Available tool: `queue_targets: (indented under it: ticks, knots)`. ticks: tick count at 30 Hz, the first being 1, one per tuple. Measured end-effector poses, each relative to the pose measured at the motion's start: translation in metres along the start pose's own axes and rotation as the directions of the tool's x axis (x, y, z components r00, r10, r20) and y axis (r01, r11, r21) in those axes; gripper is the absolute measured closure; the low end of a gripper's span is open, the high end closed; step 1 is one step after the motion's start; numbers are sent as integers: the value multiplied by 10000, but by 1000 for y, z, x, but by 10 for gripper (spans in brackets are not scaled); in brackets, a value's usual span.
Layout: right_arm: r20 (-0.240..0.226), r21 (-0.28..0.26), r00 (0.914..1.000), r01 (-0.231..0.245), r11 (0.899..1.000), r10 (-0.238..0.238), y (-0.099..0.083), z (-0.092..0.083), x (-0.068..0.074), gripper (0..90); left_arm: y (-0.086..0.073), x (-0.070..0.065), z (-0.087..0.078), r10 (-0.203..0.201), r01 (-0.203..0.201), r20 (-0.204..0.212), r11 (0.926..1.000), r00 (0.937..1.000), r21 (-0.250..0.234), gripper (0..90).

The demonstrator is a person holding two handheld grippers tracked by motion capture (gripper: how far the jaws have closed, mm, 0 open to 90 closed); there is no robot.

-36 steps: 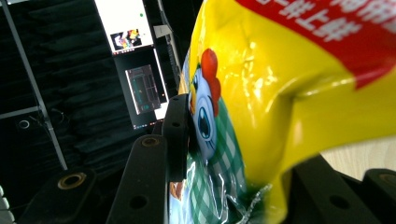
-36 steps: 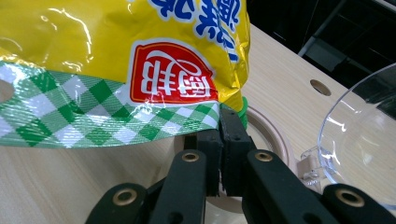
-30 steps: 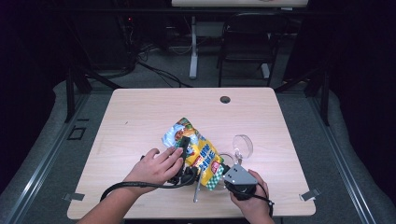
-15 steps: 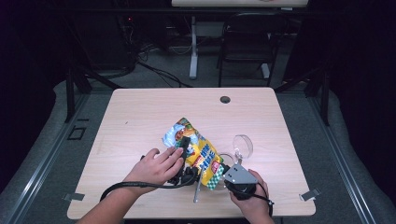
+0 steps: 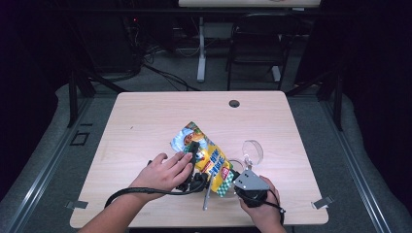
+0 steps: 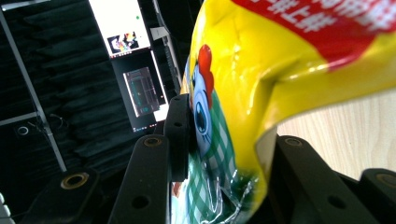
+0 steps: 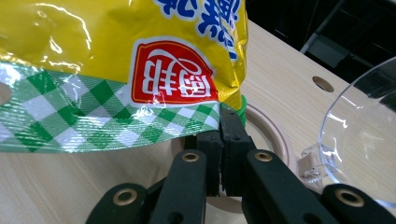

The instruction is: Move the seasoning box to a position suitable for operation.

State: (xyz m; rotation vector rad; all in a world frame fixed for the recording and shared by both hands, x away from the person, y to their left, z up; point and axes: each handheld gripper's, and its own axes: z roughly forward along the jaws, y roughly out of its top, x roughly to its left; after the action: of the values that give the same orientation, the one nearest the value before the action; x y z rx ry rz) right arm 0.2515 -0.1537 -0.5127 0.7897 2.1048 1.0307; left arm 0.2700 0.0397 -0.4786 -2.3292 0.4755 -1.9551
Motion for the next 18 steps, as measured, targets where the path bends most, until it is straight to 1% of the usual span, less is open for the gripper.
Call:
queue_targets:
  ticks: [5, 6, 8, 9, 10, 12, 13, 14, 16, 17, 18]
  knots:
    - [-5, 5, 10000, -3, 10000, 3, 0, 1, 0, 890, 1, 1, -1, 163, -163, 66, 9999, 9998, 38, 689]
    - [-14, -20, 10000, -23, 10000, 23, -1, 1, 0, 890, 1, 1, -1, 153, -153, -18, 9999, 9999, 24, 689]
    - [-7, -45, 10000, -53, 10000, 53, 0, 1, -1, 890, 1, 1, -1, 154, -154, -22, 9999, 9999, 32, 690]
    - [-18, -8, 10000, -59, 10000, 59, 0, 1, -1, 890, 1, 2, -1, 217, -217, -21, 9998, 9998, 52, 690]
    - [-18, 16, 10000, -41, 10000, 41, 0, 1, -1, 890, 2, 2, -1, 237, -238, 55, 9997, 9997, 75, 690]
    - [-19, 17, 10000, -43, 10000, 43, 0, 1, -1, 891, 2, 2, -1, 323, -322, -161, 9995, 9993, 25, 691]
    - [-3, -5, 10000, -48, 10000, 48, -1, 1, -1, 892, 2, 2, -1, 331, -331, -145, 9994, 9993, 25, 691]
    - [9, -1, 10000, -39, 10000, 39, -1, 1, 0, 892, 2, 3, -1, 336, -335, -22, 9994, 9994, 53, 691]
    - [3, 15, 10000, -28, 10000, 28, -1, 1, -1, 893, 2, 3, -2, 354, -354, -28, 9994, 9994, 43, 692]
    - [-8, 41, 10000, -21, 10000, 21, 0, 1, -1, 893, 2, 2, -2, 310, -311, 80, 9995, 9995, 64, 693]
    - [-7, 37, 10000, -18, 10000, 18, 0, 1, -1, 893, 2, 3, -2, 337, -338, 76, 9994, 9994, 62, 693]
